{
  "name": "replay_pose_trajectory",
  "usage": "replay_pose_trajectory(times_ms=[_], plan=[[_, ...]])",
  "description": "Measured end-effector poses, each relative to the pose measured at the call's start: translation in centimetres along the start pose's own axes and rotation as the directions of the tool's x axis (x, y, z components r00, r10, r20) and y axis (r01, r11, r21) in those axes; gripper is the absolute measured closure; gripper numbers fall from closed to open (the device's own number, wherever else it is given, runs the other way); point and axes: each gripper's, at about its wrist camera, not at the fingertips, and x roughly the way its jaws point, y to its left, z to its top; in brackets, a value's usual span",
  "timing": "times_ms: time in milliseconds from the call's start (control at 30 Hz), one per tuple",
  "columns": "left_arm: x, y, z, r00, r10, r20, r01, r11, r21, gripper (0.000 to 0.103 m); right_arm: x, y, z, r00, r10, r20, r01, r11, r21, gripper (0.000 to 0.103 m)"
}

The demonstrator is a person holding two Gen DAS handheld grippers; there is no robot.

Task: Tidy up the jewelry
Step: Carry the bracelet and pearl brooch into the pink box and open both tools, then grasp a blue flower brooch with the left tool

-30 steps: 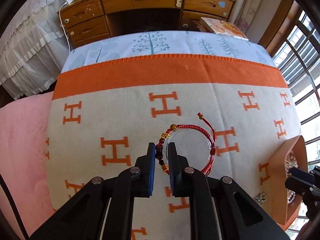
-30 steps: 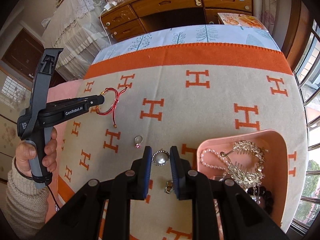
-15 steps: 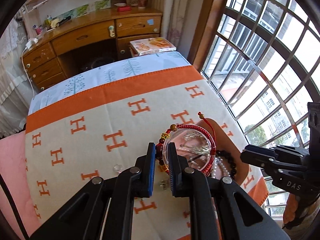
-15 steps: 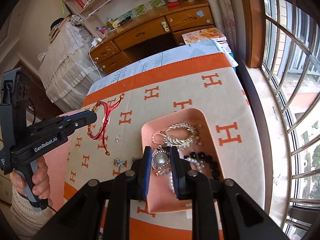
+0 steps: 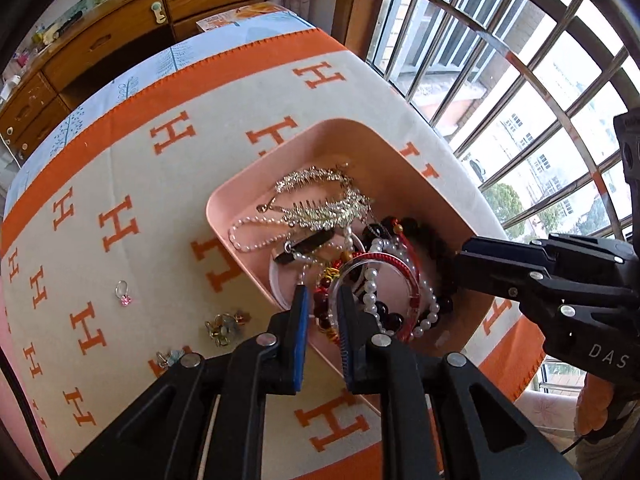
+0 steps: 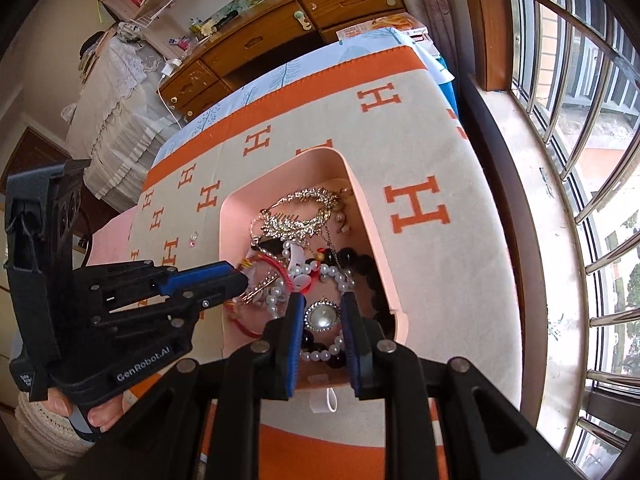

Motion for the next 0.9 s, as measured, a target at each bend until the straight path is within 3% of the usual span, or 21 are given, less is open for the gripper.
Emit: replay_pose_trajectory(times_ms=[67,133,200,233,600,900], plan=[[-0.5,-0.1,-0.6,1.000,-0.017,0.017,0.017,1.000,0.012,0.083,0.4,0.0,0.0,1.000,0.002,-0.010,-0.002,1.000,-0.002,0.083],[-1.5,0.1,-1.0,0.999,-0.013,0.030,0.013,1.000,0.005,0.072,0.3,0.3,-0.1,1.000,-0.002,-0.001,0.001,1.000,-0.007,0.083],[-3.0,0.7,-1.7,0.997,-0.005,0.078,0.005,1.000,-0.003,0.051,-0.1,0.6,-0.4,1.000,-0.013,0.026,0.014,1.000,-0.017,0.083],[-3.9,1.1,-2.1,0.994,0.006,0.105,-0.005,1.000,-0.004,0.049,-0.4,0.9,-0.6,0.999,-0.007,0.040,0.007,1.000,-0.023,0.083],[-11.2,8.2,-5.7,0.959,0.122,0.257,-0.086,0.985,-0.147,0.048,-1.9,6.2,-3.0,0.990,0.056,0.130,-0.043,0.994,-0.104,0.083],[-11.8,11.0,-9.5,0.941,0.176,0.289,-0.126,0.975,-0.185,0.048,-1.6,11.3,-4.9,0.980,0.092,0.178,-0.060,0.982,-0.180,0.083]])
